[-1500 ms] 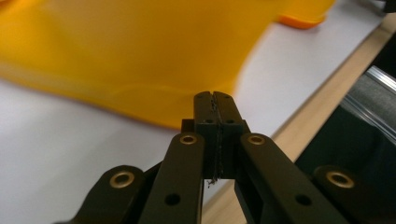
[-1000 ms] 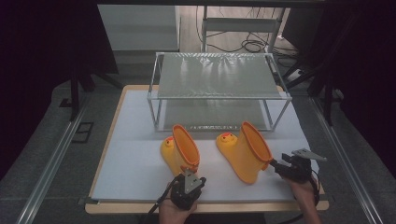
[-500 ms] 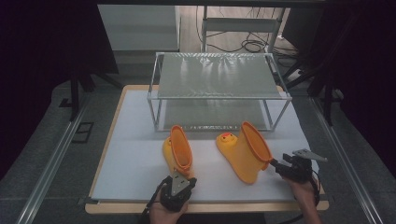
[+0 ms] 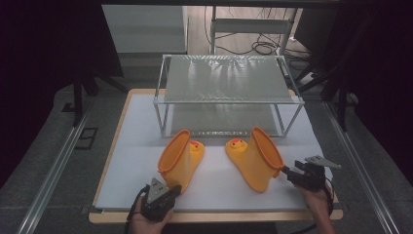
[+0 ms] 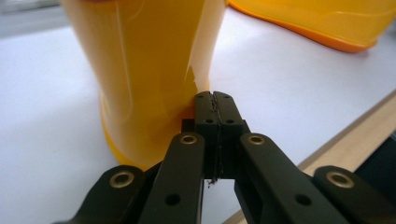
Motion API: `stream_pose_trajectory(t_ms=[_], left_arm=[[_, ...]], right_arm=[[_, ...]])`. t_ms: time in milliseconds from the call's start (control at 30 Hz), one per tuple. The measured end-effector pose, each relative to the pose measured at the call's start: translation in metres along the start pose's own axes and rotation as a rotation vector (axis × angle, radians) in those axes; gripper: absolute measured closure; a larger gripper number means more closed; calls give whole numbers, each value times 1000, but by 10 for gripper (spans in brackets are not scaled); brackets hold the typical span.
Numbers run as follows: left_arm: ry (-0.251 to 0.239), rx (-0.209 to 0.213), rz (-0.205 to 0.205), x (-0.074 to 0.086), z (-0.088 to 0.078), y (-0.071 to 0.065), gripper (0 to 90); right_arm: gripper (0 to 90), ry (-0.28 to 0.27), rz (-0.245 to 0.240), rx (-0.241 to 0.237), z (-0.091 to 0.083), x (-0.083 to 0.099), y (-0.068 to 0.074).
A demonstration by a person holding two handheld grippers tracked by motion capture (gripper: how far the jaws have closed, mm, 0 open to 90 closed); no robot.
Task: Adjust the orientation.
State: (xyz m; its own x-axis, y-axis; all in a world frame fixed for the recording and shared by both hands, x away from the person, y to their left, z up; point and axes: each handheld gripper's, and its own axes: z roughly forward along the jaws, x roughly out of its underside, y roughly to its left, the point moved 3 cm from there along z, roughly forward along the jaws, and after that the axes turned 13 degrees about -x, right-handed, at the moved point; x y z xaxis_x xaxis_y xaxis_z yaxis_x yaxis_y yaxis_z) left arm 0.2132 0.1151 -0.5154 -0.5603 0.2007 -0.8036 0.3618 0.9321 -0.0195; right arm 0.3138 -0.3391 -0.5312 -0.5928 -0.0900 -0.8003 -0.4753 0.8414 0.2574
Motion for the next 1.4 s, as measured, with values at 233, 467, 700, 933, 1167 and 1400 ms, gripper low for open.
stream_pose_trajectory(t_ms=[233,467,700,933,1167,1400], left_arm=[[1,-10,-87,1,-2,31,896],[-35,52,-119,3,-16,46,818],[-26,36,-191,1,-29,84,740],[14,65,-190,-24,-9,101,633],[79,92,-155,-36,8,115,568],[94,38,-132,-30,11,121,555]], right_arm=[[363,1,3,2,0,1,-2],[363,4,4,0,0,1,-2],[362,-5,17,-4,0,0,-4],[393,-21,12,-17,-4,-1,-6],[463,-16,-2,-46,-9,1,-8],[478,-10,-15,-44,-11,0,-9]])
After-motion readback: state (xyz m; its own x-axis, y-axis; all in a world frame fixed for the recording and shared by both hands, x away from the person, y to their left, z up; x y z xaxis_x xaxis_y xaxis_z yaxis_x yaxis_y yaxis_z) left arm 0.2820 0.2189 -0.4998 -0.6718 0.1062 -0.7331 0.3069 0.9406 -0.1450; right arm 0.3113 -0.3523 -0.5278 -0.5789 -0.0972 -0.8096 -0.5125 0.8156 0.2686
